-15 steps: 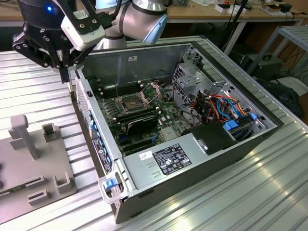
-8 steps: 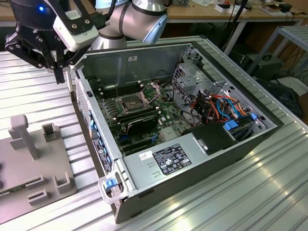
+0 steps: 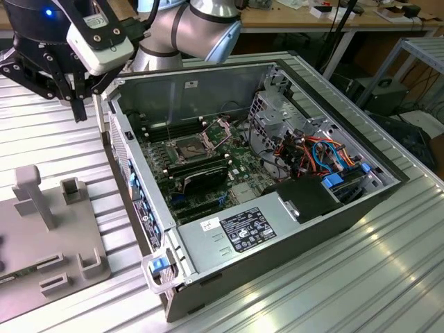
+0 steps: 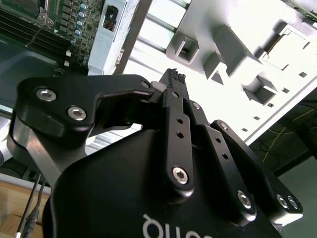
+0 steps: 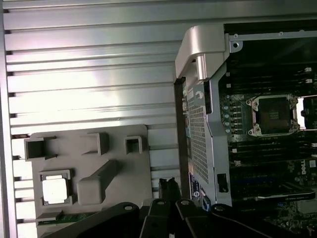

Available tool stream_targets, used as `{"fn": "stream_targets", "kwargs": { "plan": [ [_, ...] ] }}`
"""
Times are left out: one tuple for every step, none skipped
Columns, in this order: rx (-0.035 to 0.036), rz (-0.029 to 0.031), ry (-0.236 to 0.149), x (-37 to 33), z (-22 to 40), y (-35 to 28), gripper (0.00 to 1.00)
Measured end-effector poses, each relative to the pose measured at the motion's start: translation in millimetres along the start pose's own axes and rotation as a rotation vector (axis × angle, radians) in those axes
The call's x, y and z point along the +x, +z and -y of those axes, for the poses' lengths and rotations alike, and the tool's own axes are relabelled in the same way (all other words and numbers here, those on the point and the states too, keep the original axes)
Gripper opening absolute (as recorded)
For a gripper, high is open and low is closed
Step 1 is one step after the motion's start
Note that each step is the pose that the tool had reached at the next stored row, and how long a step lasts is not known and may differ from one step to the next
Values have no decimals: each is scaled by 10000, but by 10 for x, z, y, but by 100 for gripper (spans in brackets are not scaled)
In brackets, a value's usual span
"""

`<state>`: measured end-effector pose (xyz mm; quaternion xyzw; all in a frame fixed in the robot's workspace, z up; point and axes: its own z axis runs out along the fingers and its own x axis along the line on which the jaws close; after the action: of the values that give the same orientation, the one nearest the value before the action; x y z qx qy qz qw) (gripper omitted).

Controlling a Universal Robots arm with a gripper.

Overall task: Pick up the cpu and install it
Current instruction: 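Reach for the cpu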

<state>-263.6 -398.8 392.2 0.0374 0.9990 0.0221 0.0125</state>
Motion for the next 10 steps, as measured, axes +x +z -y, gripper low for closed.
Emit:
{"fn": "stream_targets", "kwargs": {
  "plan": [
    [0, 0, 0, 15, 1, 0, 11],
    [0, 1, 0, 26, 2, 0, 11],
    [0, 0, 0, 34, 3, -1, 11],
    [0, 0, 0, 41, 3, -1, 11],
    [0, 0, 0, 48, 4, -1, 11],
    [0, 0, 0, 56, 4, -1, 11],
    [0, 0, 0, 72, 5, -2, 11],
    [0, 0, 0, 81, 6, -2, 11],
    [0, 0, 0, 90, 7, -2, 11],
    [0, 0, 0, 97, 7, -2, 11]
  ]
}}
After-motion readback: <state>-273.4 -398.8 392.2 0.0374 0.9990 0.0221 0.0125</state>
